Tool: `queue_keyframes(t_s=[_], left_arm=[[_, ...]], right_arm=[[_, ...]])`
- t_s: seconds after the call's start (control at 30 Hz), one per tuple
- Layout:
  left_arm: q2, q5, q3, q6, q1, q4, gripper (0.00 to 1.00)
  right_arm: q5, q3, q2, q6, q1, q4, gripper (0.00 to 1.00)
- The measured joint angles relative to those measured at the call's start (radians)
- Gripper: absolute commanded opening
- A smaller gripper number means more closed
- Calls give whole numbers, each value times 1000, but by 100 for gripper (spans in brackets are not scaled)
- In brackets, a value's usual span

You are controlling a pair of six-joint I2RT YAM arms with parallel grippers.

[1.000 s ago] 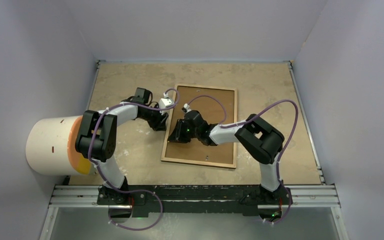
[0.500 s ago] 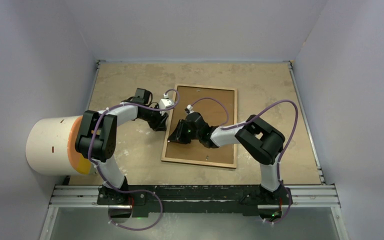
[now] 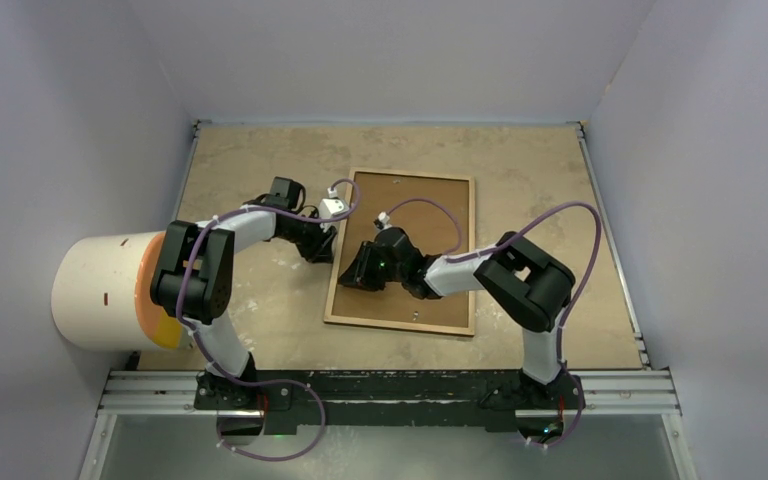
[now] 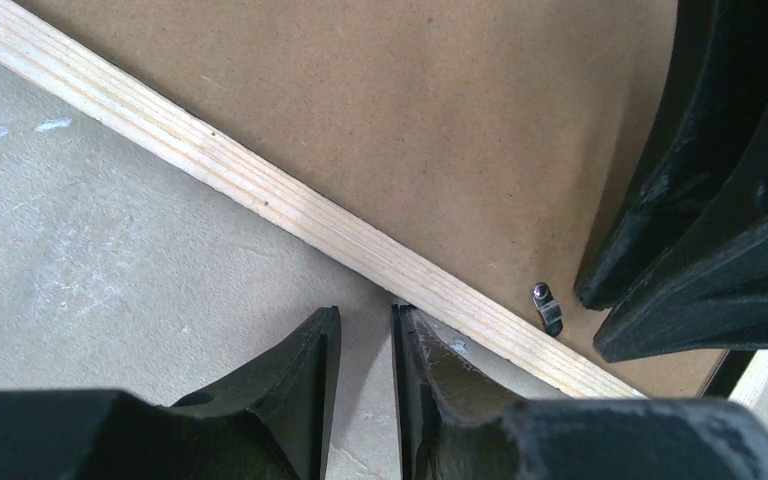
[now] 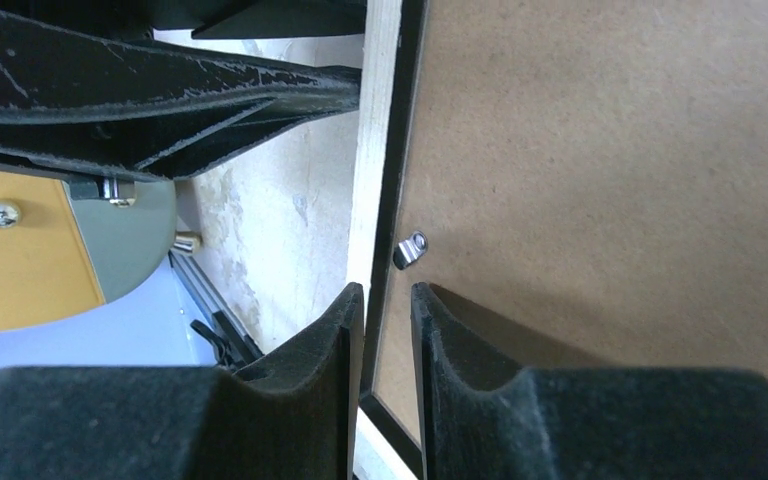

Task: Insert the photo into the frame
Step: Install the photo frame at the center of the board.

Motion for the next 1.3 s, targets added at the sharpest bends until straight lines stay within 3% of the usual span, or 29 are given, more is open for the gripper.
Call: queue_keyframes(t_s=[0.7, 0.9, 1.13, 1.2, 1.3], left_arm=[[-9, 8, -19, 4, 0, 19, 26], [-10, 8, -20, 11, -1, 19, 26], [-3, 31, 56, -4, 32, -72, 44], [3, 47, 101, -19, 51, -77, 52], [13, 60, 156, -55, 68, -63, 56]], right_arm=[[-19, 72, 62, 4, 3, -10, 22], [-34, 72, 62, -7, -2, 2, 27], [-142, 72, 29, -69, -59, 6, 46], [-180, 72, 0, -87, -104, 3, 47], [-209, 83, -34, -111, -190, -8, 47]])
